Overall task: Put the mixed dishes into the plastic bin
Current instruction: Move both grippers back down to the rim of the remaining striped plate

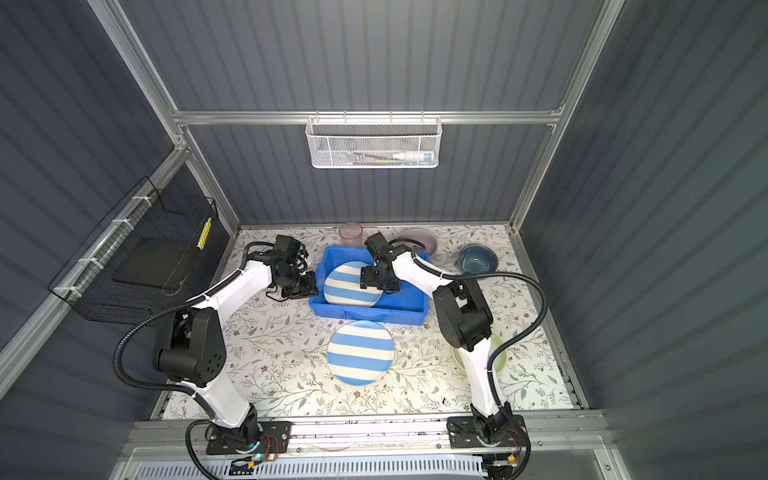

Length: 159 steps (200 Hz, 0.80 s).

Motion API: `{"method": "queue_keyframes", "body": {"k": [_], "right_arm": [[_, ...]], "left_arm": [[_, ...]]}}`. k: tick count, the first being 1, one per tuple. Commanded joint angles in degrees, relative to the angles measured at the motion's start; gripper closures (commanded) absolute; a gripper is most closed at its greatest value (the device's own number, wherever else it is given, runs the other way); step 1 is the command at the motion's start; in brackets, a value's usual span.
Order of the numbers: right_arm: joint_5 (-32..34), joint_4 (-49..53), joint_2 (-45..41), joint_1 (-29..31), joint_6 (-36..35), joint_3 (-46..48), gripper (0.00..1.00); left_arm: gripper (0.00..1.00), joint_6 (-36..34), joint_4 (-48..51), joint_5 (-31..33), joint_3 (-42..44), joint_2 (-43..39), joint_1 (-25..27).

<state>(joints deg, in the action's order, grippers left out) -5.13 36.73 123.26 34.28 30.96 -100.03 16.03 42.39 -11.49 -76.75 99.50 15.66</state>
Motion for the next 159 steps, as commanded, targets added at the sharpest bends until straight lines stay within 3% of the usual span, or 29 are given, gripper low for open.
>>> {"method": "queue_keyframes", "body": {"k": [1,22,43,96,159], "right_arm": [[2.99,2.77,-5.22,0.17,-2.07,0.68,0.18],[1.58,2.29,-9.05,0.13,-2.34,3.11,0.18],[-0.62,-0.71,-14.85,0.08,-1.96,8.04,0.18],[-7.37,-9.01,-31.62,0.26,0.17,25.86,0.19],[-7.17,-17.19,-50.38,2.3,5.28,47.7,0.25]], "left_arm": [[0.67,0.14,2.37,-0.75,-0.28,-3.58,0.16],[0.46,-0.06,3.22,-0.13,-0.08,-5.98,0.18],[0.37,-0.79,3.92,-0.08,1.03,-9.66,0.16],[0.41,-2.09,8.26,-5.59,7.14,-17.86,0.25],[0.45,2.64,8.26,-6.97,19.85,-29.44,1.92]]}}
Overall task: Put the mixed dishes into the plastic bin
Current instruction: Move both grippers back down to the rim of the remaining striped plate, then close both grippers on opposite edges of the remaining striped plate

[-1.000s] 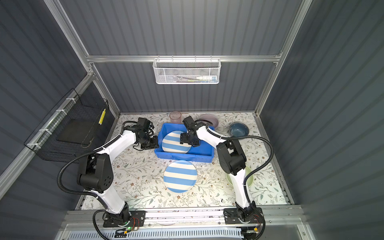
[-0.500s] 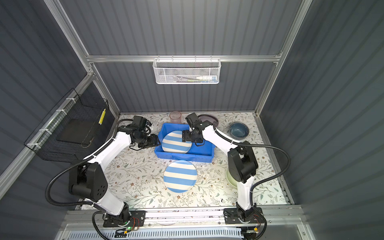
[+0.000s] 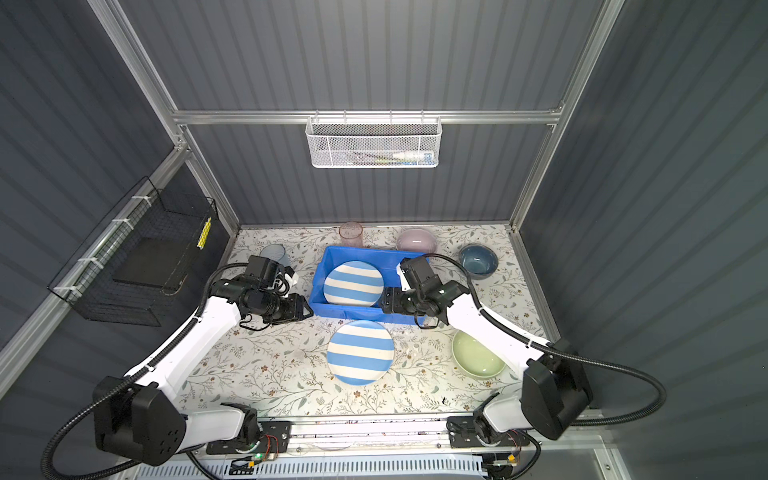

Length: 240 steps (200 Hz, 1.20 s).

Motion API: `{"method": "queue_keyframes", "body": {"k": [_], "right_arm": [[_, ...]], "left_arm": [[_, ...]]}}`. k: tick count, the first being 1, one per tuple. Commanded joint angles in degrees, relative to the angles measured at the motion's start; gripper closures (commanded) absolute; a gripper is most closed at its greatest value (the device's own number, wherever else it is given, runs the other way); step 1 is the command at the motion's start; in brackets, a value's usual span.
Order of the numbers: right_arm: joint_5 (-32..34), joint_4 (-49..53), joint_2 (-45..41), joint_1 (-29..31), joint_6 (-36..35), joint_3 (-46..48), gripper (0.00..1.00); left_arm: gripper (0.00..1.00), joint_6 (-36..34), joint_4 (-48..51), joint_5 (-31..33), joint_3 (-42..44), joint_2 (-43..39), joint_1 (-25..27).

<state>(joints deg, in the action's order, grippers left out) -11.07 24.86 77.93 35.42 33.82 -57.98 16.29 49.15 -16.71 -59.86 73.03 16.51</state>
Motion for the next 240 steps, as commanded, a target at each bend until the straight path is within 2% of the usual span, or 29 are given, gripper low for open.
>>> {"method": "queue_keyframes", "body": {"k": [1,34,89,147,172,240], "right_arm": [[-1.23,-5.56,-5.32,1.24,2.49,5.97,0.26],[3.5,-11.0,-10.77,5.2,6.56,14.88,0.34],[8.73,-16.3,-11.89,11.5,12.66,23.34,0.52],[12.25,-21.59,-9.07,13.16,17.28,29.61,0.52],[11.95,-24.01,-6.91,13.51,17.4,30.47,0.5],[10.22,-29.8,-0.47,14.93,18.86,31.26,0.48]], "left_arm": [[0.46,2.49,1.49,-1.75,3.1,-3.02,1.16],[0.5,4.98,1.37,3.78,7.7,-2.08,3.85],[0.59,12.13,-10.78,-1.33,15.09,-1.97,9.88],[0.69,13.37,-17.7,-1.75,20.75,0.82,10.73],[0.71,14.22,-21.25,-5.12,21.89,2.72,10.95],[0.78,13.81,-23.74,-4.25,21.89,7.67,11.44]]}}
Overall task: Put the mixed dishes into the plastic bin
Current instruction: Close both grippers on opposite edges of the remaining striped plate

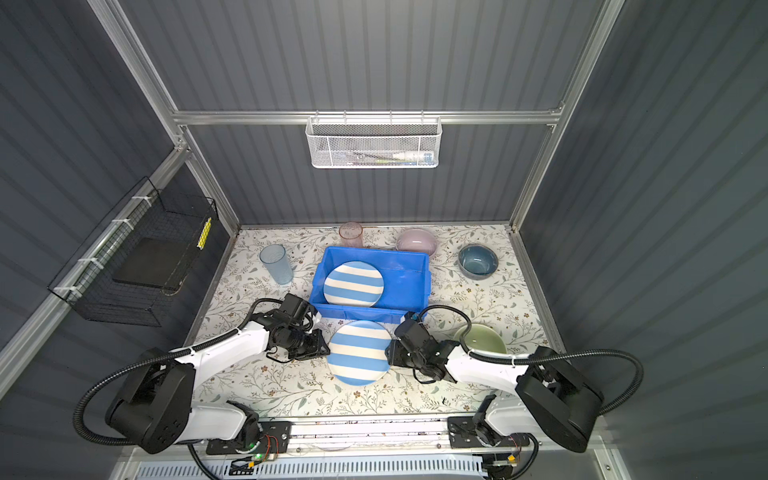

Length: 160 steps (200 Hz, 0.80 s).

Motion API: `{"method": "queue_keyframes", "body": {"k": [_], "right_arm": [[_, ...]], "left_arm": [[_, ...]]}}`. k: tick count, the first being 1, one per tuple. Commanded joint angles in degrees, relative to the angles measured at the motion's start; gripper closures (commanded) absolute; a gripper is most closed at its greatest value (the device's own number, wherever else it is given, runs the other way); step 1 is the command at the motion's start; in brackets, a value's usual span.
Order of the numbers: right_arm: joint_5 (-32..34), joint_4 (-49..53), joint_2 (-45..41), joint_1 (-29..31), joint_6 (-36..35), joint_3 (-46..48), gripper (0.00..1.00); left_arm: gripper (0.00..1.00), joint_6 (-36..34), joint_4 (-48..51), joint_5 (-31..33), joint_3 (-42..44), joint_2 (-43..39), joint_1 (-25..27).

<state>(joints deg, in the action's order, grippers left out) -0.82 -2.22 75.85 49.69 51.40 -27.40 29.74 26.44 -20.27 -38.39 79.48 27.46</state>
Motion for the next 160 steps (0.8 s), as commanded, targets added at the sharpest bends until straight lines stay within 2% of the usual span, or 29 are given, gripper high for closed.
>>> {"method": "queue_keyframes", "body": {"k": [1,26,76,160], "right_arm": [[-0.04,-2.71,1.63,0.66,1.31,0.72,0.48],[-0.06,-3.56,3.03,1.0,1.95,0.6,0.45],[-1.46,-5.63,4.82,1.07,1.59,0.16,0.47],[-7.24,-14.94,2.55,1.11,2.33,3.16,0.49]], "left_arm": [[0.78,0.39,-0.99,-0.67,0.42,1.26,0.49],[0.8,0.79,0.23,0.72,0.49,2.25,0.49],[0.82,0.79,1.66,3.91,1.83,2.75,0.49],[0.85,-0.63,3.07,6.55,1.7,5.46,0.57]]}}
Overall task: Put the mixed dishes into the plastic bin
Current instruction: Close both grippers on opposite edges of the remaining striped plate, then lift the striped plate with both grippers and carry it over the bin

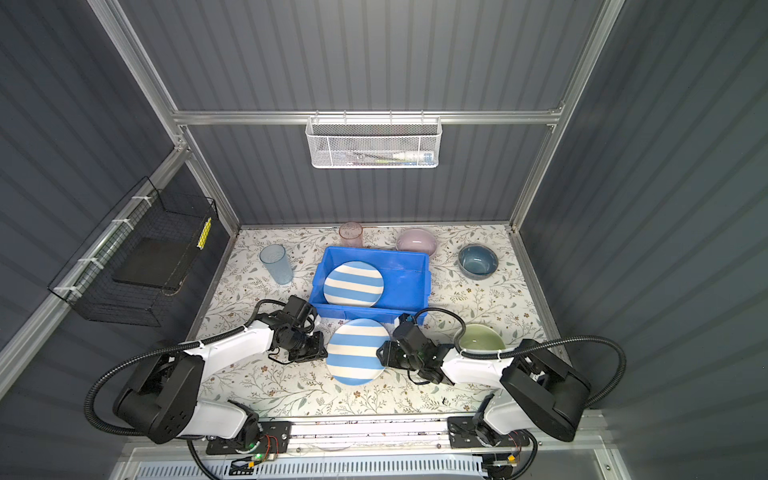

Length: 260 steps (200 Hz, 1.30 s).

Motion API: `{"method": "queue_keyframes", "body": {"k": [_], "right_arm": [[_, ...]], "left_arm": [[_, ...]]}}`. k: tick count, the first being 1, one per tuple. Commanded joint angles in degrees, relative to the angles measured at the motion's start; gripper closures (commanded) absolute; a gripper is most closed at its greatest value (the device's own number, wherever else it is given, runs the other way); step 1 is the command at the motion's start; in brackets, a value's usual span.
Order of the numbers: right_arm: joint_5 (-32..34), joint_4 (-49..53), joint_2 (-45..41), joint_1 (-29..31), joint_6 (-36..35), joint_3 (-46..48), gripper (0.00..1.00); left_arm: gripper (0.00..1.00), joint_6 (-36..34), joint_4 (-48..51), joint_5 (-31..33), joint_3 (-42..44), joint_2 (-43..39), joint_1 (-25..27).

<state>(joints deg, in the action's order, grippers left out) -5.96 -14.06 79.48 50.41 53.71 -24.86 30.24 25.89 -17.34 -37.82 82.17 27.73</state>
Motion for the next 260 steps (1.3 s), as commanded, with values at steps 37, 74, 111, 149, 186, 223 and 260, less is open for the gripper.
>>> {"method": "queue_keyframes", "body": {"k": [37,74,111,149,186,223,260], "right_arm": [[-2.45,-3.34,-1.25,0.39,-0.4,-0.1,0.54],[-2.38,-2.1,-1.33,0.3,0.27,-0.18,0.66],[-3.41,-1.87,-2.03,0.3,0.39,0.37,0.74],[-4.3,-1.51,-2.32,0.26,0.73,0.21,0.82],[-5.72,0.13,-2.13,0.02,-0.28,-1.02,0.86],[-7.47,3.62,-2.79,-0.06,-2.39,-3.35,0.89],[-7.64,7.82,-5.37,-0.53,-4.63,-5.17,0.91]], "left_arm": [[0.85,-1.43,3.38,3.99,0.78,3.81,0.29],[0.85,-1.48,2.67,4.12,1.52,3.0,0.4],[0.85,-1.68,2.76,4.24,1.53,2.27,0.4],[0.81,-1.05,3.26,4.06,0.83,0.26,0.41],[0.75,-1.34,7.14,4.74,-1.8,-1.72,0.4],[0.68,-1.14,10.96,6.1,-5.01,-6.32,0.4],[0.62,-0.68,15.6,11.58,-9.8,-9.36,0.32]]}}
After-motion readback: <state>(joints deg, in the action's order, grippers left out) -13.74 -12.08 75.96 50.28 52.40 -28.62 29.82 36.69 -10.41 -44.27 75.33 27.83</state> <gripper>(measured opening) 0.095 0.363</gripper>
